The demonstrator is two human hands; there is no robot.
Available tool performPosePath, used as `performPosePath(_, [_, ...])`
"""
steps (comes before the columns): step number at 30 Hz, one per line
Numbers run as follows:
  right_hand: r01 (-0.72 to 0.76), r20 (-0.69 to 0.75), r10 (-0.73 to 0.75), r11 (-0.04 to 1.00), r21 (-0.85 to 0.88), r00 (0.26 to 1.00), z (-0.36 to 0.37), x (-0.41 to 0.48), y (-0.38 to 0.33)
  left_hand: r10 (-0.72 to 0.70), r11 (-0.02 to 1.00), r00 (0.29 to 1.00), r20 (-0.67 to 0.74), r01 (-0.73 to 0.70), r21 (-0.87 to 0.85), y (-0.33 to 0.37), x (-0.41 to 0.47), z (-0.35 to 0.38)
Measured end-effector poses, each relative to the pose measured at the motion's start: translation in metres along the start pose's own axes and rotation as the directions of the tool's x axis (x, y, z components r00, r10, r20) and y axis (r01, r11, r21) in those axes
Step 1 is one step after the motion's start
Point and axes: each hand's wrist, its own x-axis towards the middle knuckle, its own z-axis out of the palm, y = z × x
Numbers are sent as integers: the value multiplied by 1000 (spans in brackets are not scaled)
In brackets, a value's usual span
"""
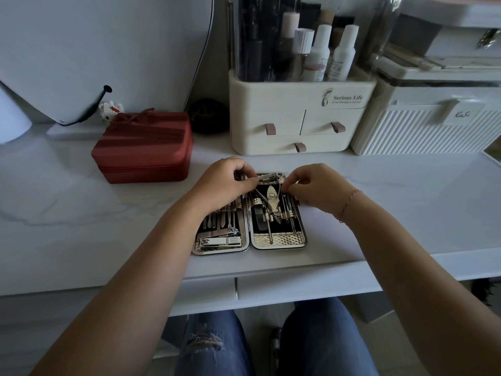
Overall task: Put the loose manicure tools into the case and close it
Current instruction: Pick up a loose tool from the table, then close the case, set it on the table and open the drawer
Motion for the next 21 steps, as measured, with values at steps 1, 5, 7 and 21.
performPosePath(1, [-2, -11, 2, 1000, 17, 1000, 0, -1, 1, -2, 1000, 1000, -2, 2, -4, -1, 0, 0])
performPosePath(5, [-91, -94, 108, 981, 170, 990, -2, -10, 11, -4, 999, 998, -60, 1, -51, 1, -3, -1])
performPosePath(7, [-136, -88, 178, 926, 353, 980, -3, -19, 14, -38, 996, 989, -142, 25, -89, 3, -7, -6])
performPosePath(21, [-245, 157, 219, 472, 847, 963, -4, -58, 3, -580, 439, 813, 47, 360, -823, 16, -83, -50])
